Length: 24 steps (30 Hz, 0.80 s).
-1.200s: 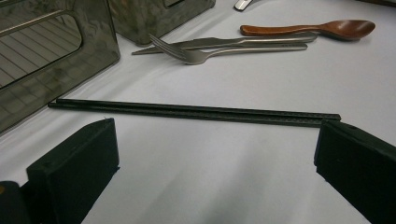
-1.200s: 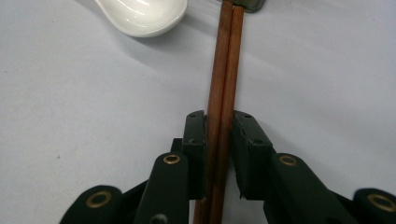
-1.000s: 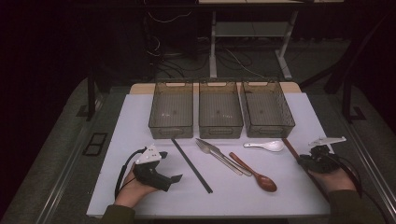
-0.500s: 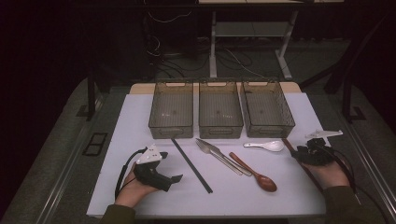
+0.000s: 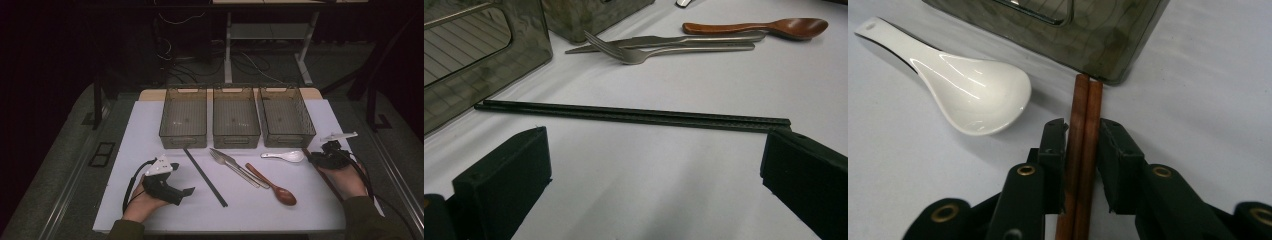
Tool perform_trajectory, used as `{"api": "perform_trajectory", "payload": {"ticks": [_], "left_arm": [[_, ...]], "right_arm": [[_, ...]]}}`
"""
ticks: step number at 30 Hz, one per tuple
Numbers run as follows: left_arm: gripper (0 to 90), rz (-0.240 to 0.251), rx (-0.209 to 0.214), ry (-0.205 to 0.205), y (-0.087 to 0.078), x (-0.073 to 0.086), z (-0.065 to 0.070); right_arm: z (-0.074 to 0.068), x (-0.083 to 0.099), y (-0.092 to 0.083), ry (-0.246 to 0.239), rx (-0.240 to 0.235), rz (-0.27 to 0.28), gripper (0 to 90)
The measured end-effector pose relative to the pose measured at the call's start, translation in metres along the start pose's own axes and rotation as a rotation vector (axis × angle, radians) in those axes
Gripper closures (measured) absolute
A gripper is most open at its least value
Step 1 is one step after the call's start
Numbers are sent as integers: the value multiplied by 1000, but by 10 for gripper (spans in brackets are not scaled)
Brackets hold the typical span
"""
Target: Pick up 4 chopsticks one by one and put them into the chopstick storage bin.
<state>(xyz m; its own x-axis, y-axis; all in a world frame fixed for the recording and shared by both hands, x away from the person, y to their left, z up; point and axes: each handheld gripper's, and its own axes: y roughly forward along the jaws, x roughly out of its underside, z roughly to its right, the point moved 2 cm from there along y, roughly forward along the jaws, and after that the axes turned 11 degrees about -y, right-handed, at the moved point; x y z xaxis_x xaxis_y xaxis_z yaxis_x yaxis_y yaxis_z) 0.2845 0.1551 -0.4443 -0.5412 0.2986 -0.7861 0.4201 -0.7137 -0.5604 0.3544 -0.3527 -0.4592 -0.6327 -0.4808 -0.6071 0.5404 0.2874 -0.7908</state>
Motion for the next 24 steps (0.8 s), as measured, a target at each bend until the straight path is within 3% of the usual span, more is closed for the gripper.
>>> {"api": "perform_trajectory", "payload": {"ticks": [16,24], "left_arm": [[0,-9,5,4,0,0,0],[0,-9,7,4,0,0,0]], "right_arm": [[-10,-3,1,-50,-39,9,743],[-8,0,-10,-46,-37,25,673]]}}
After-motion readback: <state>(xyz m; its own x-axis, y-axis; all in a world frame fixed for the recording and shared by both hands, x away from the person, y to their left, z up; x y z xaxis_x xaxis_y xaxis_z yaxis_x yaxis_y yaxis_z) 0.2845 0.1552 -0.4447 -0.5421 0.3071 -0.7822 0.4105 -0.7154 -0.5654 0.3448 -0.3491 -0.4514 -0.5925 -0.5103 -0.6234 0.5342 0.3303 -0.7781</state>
